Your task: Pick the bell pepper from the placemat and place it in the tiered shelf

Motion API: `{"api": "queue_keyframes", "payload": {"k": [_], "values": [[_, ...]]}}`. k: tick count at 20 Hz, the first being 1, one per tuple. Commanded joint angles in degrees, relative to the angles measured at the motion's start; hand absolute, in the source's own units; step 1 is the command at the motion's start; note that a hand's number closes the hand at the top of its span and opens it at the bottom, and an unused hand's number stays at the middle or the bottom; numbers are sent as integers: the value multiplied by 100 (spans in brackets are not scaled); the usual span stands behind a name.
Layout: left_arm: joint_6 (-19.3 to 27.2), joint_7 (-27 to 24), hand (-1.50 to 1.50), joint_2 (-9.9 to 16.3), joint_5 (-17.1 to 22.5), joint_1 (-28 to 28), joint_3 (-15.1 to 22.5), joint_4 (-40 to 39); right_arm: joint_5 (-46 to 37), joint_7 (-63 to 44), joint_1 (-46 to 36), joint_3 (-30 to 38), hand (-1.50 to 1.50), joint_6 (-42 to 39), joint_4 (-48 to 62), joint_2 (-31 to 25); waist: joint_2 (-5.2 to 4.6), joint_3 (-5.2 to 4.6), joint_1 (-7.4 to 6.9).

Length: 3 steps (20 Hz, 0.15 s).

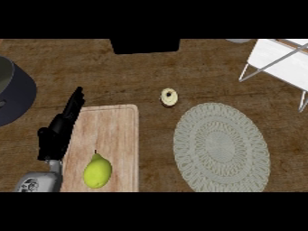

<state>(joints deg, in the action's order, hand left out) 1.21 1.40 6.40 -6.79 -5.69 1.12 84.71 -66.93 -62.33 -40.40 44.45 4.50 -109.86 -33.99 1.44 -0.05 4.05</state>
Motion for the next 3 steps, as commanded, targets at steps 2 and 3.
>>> {"api": "queue_keyframes", "payload": {"k": [2,3], "values": [[-64,-116,0,164,88,132,-198,-42,827,-518,586,597,-150,-1736,-1774,92,44,-3,134],[13,13,0,29,7,127,-50,51,1086,-533,685,1019,-150,-1927,-1765,24,-3,6,16]]}}
